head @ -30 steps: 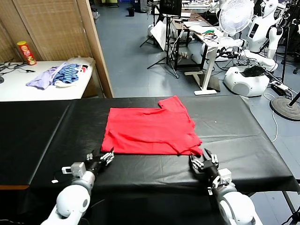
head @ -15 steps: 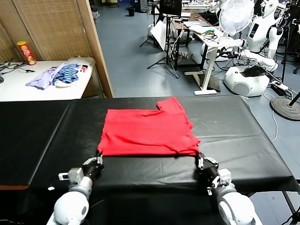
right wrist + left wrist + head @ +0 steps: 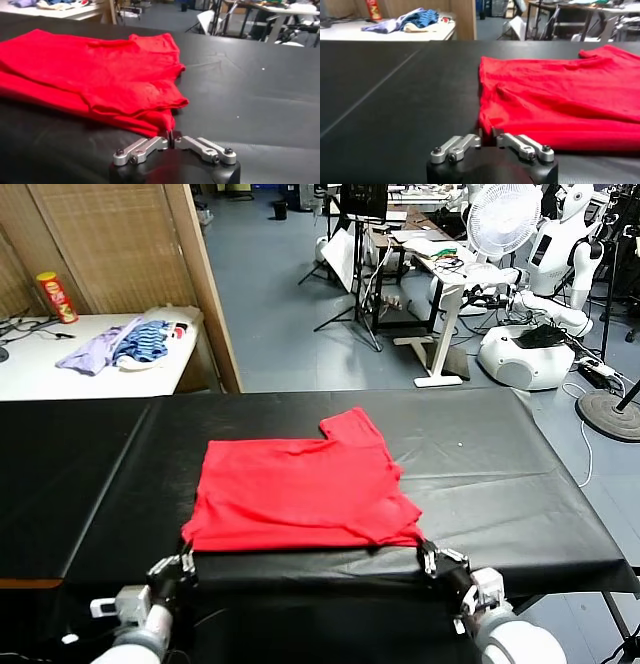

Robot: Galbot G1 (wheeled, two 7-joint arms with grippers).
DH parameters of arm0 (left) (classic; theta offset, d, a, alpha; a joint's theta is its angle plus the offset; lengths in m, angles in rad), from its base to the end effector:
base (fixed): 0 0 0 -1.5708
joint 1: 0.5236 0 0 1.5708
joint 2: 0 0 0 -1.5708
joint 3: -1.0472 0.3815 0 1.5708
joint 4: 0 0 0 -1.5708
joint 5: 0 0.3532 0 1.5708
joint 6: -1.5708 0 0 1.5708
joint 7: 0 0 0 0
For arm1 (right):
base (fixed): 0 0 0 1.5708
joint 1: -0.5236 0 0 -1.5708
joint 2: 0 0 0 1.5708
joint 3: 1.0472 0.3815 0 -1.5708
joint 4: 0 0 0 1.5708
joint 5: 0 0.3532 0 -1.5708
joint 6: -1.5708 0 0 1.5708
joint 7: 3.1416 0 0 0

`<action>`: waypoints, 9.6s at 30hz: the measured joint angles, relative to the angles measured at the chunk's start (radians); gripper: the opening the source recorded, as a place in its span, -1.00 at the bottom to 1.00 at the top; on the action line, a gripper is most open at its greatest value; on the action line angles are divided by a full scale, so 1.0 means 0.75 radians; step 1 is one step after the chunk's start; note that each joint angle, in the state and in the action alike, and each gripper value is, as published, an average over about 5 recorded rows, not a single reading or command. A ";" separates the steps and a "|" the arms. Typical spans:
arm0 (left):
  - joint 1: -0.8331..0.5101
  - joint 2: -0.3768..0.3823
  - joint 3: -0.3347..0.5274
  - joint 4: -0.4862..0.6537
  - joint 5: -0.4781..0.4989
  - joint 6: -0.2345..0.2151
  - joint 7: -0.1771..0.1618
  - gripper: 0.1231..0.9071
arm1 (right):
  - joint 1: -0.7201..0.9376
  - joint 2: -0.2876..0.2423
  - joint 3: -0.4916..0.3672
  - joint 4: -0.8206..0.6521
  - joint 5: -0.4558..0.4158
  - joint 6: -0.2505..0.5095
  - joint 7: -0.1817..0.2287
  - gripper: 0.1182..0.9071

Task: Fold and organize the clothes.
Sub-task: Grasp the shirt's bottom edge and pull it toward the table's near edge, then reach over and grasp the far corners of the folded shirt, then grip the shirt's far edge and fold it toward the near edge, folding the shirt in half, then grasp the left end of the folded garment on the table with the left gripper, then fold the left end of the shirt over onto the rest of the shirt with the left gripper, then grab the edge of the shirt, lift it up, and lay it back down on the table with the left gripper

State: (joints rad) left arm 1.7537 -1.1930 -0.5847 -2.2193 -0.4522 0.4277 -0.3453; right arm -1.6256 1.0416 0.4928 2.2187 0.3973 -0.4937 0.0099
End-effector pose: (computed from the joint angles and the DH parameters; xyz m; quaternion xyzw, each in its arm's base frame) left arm 0.1164 0.0780 -0.2965 0.0693 -0.9641 -0.0046 0.2562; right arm 0.1539 -0.0775 -0.2792 0.1528 -0.9563 0.0522 0.2438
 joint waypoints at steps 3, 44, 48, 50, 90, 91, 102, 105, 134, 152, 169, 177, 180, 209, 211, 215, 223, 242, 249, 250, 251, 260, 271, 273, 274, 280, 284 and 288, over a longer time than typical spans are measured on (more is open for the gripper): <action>0.046 0.003 -0.018 -0.068 -0.015 0.061 -0.040 0.33 | 0.032 0.013 0.019 0.019 0.048 0.007 0.029 0.68; -1.374 0.227 0.412 1.009 -0.552 0.357 0.084 0.72 | 1.616 0.388 -0.588 -1.476 0.167 -0.115 0.081 0.67; -1.394 0.218 0.416 1.065 -0.540 0.353 0.112 0.49 | 1.639 0.427 -0.582 -1.559 0.164 -0.115 0.082 0.34; -1.399 0.216 0.415 1.085 -0.529 0.346 0.133 0.26 | 1.643 0.442 -0.579 -1.587 0.160 -0.114 0.080 0.11; -0.947 0.318 0.174 0.547 -0.447 0.358 0.045 -0.99 | 1.029 0.056 -0.355 -0.673 0.385 -0.144 0.063 -0.99; -0.931 0.318 0.166 0.534 -0.442 0.362 0.043 -0.99 | 1.012 0.048 -0.351 -0.654 0.387 -0.151 0.066 -0.99; -0.767 0.318 0.090 0.356 -0.402 0.376 0.026 -0.99 | 0.833 -0.034 -0.303 -0.458 0.405 -0.218 0.100 -0.99; -0.704 0.317 0.063 0.288 -0.394 0.376 0.028 -0.99 | 0.797 -0.048 -0.298 -0.412 0.407 -0.248 0.121 -0.99; -0.435 0.240 -0.025 0.083 -0.328 0.362 0.039 0.65 | 0.693 -0.009 -0.202 -0.310 0.312 -0.144 0.204 0.68; -0.707 0.165 0.059 0.371 -0.477 0.356 0.047 0.26 | 0.907 0.251 -0.350 -0.702 0.114 -0.127 0.201 0.03; -0.720 0.091 0.082 0.482 -0.250 0.204 0.061 -0.99 | 0.851 0.342 -0.376 -0.746 -0.045 0.068 0.303 -0.97; -0.724 0.072 0.094 0.478 -0.141 0.165 0.064 -0.99 | 0.824 0.325 -0.351 -0.714 -0.013 0.074 0.256 -0.70; -0.715 0.080 0.091 0.463 -0.134 0.165 0.077 -0.89 | 0.800 0.305 -0.335 -0.674 0.005 0.069 0.235 -0.28; -0.504 0.000 0.005 0.355 -0.212 0.163 0.137 -0.23 | 0.656 0.253 -0.274 -0.463 0.023 0.069 0.217 0.72; -0.509 -0.010 0.011 0.358 -0.196 0.165 0.138 -0.49 | 0.654 0.253 -0.270 -0.457 0.017 0.070 0.218 0.72; -0.516 -0.017 0.017 0.362 -0.146 0.160 0.148 -0.91 | 0.642 0.256 -0.258 -0.437 0.012 0.063 0.226 0.72; -0.512 0.067 -0.020 0.403 0.211 0.057 0.236 -0.91 | 0.606 0.260 -0.228 -0.363 0.016 0.031 0.253 0.72; -0.554 0.169 0.142 0.224 0.210 0.223 0.044 -0.91 | 0.512 0.297 -0.163 -0.266 -0.020 0.019 0.269 0.72; -0.673 0.007 0.347 0.168 -0.189 0.275 -0.061 -0.91 | 0.463 0.299 -0.108 -0.248 -0.034 0.019 0.269 0.72; -0.690 -0.015 0.368 0.168 -0.214 0.275 -0.067 -0.91 | 0.458 0.300 -0.103 -0.247 -0.037 0.019 0.269 0.72; -0.706 -0.035 0.388 0.169 -0.232 0.275 -0.072 -0.91 | 0.453 0.302 -0.099 -0.246 -0.039 0.019 0.269 0.72; -0.775 -0.149 0.494 0.197 -0.269 0.263 -0.075 -0.91 | 0.447 0.317 -0.103 -0.251 -0.051 0.018 0.268 0.72; -0.766 -0.222 0.511 0.226 -0.238 0.235 -0.056 -0.91 | 0.482 0.313 -0.160 -0.281 -0.062 0.035 0.222 0.72; -0.761 -0.233 0.510 0.234 -0.215 0.215 -0.042 -0.86 | 0.491 0.309 -0.176 -0.285 -0.059 0.050 0.196 0.72; -0.757 -0.238 0.509 0.236 -0.204 0.203 -0.032 -0.82 | 0.497 0.307 -0.187 -0.288 -0.057 0.058 0.182 0.72; -0.728 -0.248 0.483 0.222 -0.247 0.090 0.051 -0.06 | 0.548 0.302 -0.260 -0.317 -0.046 0.083 0.124 0.72; -0.703 -0.234 0.443 0.189 -0.276 0.012 0.102 0.47 | 0.601 0.305 -0.326 -0.352 -0.046 0.083 0.103 0.72; -0.676 -0.191 0.381 0.186 -0.228 -0.026 0.119 0.70 | 0.674 0.318 -0.414 -0.408 -0.064 0.083 0.092 0.72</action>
State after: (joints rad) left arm 1.2466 -1.3364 -0.2992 -2.0798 -0.6234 0.4081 -0.2563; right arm -1.1197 1.2804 0.1823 1.9130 0.3489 -0.4317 0.0792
